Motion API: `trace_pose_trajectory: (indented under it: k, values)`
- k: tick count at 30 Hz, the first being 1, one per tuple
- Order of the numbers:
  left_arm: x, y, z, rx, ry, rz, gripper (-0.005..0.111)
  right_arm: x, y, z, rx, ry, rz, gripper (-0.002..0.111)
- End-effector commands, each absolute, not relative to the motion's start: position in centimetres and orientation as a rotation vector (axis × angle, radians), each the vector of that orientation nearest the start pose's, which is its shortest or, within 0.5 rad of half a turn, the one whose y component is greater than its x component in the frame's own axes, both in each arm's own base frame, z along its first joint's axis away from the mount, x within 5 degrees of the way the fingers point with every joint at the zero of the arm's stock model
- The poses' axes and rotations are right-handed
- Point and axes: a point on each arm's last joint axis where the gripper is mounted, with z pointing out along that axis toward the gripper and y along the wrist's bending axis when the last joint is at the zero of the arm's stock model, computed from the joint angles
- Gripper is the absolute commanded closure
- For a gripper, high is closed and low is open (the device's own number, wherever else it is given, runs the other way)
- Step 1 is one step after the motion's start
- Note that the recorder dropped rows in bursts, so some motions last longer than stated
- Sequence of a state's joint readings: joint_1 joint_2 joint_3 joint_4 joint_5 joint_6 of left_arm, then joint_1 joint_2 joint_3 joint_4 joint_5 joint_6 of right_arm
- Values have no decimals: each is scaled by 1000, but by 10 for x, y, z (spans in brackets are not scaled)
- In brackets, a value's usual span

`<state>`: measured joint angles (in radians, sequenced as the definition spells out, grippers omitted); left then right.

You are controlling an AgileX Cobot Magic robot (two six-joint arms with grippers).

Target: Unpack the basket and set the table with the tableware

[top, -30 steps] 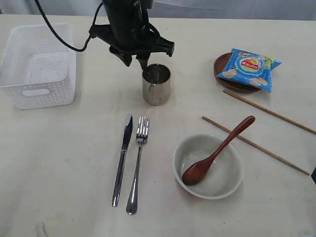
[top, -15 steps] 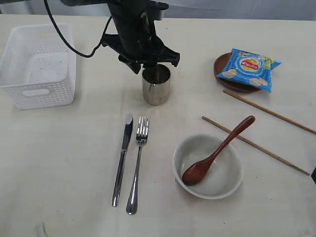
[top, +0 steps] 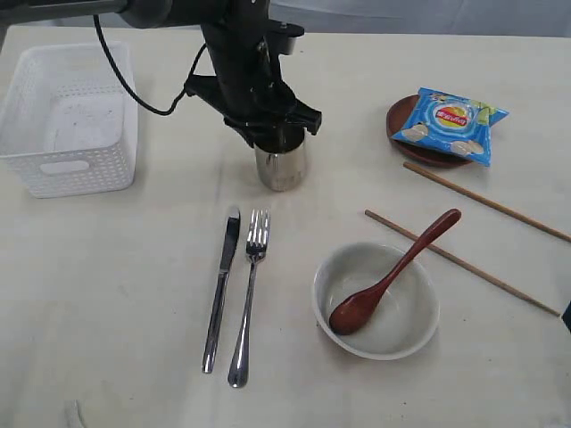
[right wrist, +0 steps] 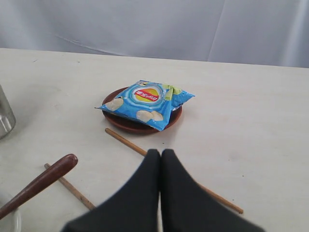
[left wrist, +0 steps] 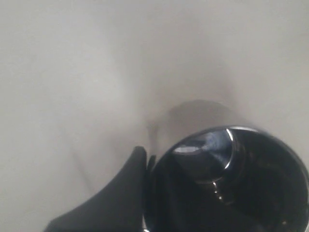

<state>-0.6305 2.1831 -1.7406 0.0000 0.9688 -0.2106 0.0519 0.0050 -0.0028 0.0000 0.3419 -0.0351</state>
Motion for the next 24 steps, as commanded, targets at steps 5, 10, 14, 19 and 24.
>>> trace_pose_trajectory:
  k: [5,10,14,19,24]
  values:
    - [380,-255,188,576,2842,2,107,54,3,183,-85,1820,6,108]
    - [385,-245,197,544,2876,25,107,54,3,183,-85,1820,6,108]
    - [385,-246,196,553,2876,28,107,54,3,183,-85,1820,6,108]
    - [387,-247,197,552,2852,14,107,54,3,183,-85,1820,6,108]
    - [387,-247,196,543,2852,11,101,54,3,183,-85,1820,6,108]
